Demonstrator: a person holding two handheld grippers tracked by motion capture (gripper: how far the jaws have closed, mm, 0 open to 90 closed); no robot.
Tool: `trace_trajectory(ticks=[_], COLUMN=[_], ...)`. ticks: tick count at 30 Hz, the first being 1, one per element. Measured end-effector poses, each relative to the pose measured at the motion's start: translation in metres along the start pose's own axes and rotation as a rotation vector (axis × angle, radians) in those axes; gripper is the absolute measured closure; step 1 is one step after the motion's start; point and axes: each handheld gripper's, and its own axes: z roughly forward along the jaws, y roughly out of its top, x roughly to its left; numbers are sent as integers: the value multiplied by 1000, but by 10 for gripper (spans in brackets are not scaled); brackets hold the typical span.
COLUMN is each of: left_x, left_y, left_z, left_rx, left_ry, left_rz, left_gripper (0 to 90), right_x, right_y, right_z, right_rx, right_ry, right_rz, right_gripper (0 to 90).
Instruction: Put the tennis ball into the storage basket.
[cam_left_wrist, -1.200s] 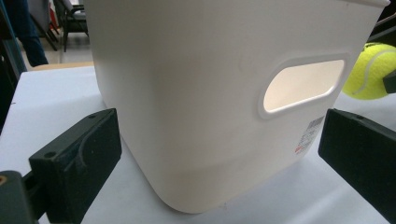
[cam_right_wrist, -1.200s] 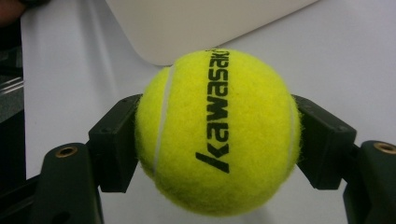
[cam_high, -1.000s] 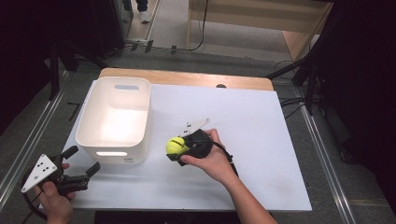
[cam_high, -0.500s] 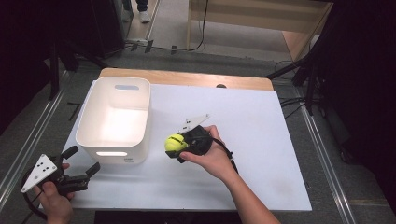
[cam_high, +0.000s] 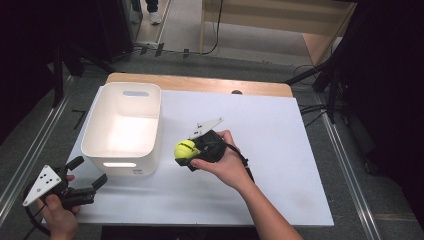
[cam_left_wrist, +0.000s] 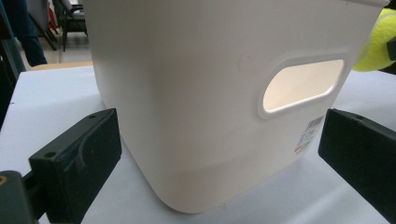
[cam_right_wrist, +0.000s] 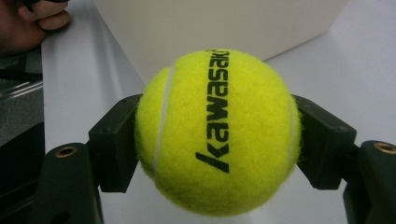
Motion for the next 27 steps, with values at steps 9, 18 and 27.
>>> trace_trajectory(ticks=[9,18,27], left_x=[0,0,0], left_y=[0,0,0], left_z=[0,0,0], left_rx=[0,-2,-4], left_ry=[0,-1,-1], left_rz=[-1,-3,-4], left_gripper=[0,0,0], right_x=[-1,0,-2], right_y=[9,17,25], right_z=[-4,-6,-10], right_rx=[-5,-7,-16], right_ry=[1,8,13], right_rz=[-6,-11,-21], right_gripper=[242,242,242])
